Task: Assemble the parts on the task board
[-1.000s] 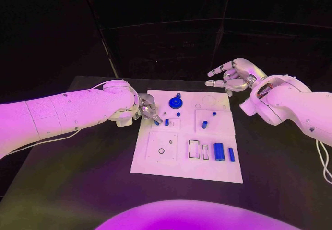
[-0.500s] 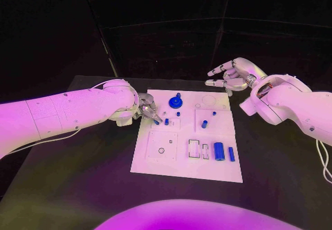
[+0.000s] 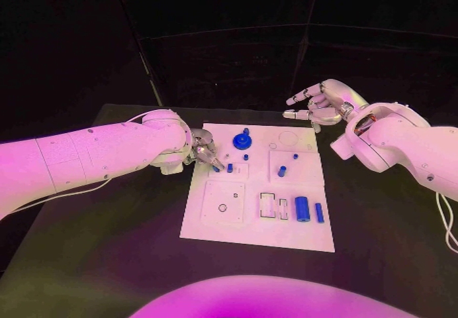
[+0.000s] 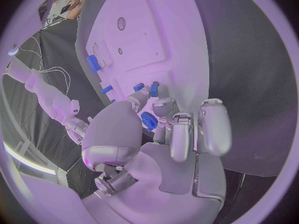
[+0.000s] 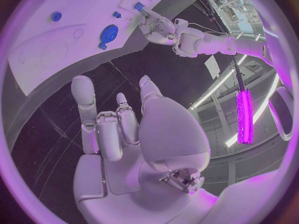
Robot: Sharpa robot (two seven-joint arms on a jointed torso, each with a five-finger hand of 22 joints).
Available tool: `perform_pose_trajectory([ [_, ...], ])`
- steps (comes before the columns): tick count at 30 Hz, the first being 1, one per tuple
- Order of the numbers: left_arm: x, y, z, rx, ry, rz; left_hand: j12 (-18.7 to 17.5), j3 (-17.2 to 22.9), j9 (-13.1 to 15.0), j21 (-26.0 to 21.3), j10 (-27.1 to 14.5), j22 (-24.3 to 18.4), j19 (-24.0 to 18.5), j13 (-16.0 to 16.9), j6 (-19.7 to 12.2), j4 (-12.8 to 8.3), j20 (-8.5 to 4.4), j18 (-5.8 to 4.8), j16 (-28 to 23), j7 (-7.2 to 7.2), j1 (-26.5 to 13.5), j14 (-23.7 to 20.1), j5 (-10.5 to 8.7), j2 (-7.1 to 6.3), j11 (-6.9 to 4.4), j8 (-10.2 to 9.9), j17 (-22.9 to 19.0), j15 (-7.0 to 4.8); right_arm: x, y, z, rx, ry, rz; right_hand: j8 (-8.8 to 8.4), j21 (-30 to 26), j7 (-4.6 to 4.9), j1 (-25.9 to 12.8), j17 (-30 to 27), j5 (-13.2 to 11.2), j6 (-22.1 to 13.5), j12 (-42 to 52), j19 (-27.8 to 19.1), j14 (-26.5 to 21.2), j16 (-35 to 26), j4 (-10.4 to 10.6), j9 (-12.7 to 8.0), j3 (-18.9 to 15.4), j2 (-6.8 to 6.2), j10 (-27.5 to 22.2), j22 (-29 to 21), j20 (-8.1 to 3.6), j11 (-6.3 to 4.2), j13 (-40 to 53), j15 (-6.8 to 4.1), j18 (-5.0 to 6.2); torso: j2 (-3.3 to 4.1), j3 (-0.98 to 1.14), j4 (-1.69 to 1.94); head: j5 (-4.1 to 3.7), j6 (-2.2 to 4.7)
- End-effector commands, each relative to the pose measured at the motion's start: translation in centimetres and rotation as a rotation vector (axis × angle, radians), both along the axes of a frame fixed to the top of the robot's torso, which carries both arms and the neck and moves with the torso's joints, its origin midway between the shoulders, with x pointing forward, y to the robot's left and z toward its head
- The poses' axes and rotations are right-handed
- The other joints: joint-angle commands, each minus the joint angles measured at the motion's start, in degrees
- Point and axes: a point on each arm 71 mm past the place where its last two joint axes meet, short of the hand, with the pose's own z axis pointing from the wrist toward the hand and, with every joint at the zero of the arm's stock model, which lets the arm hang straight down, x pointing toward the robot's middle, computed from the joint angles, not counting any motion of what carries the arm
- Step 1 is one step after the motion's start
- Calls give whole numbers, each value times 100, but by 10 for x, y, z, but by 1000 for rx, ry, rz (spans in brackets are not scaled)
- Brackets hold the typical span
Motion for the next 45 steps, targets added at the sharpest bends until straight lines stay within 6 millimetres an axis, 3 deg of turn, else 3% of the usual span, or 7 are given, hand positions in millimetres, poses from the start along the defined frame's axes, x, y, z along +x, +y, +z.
perform_pose_trajectory([
  [1,-1,-1,0,8,6,-9,34,-55,3,27,44,17,140,8,43,5,-34,-112,18,-15,-21,606,14,51,4,22,1509,-50,0,1,2,2,-7,10,-20,-25,7,9,662,39,-52,-18,-33,395,-32,1,-8,-28,46,-34,-8,5,-9,78,-21,110,-3,1,-1,-2,-3],
  [30,2,2,-1,16,9,1,37,-574,-44,56,73,65,144,13,83,297,-39,-117,18,-10,-291,606,13,105,7,28,1509,-52,0,-1,1,0,-7,4,-24,-32,9,2,651,39,-59,-25,-35,393,-38,8,-8,-45,50,-41,-19,6,-8,68,-20,111,-1,1,-1,-10,-7],
  [45,2,1,-2,19,14,-3,44,-655,-48,82,79,99,152,25,86,321,-39,-124,18,-13,-302,606,12,103,5,30,1509,-52,1,-3,1,-2,-6,-2,-25,-37,9,-2,654,38,-59,-22,-38,394,-37,12,-8,-51,50,-39,-28,6,-7,71,-20,112,-1,4,0,-15,-3],
])
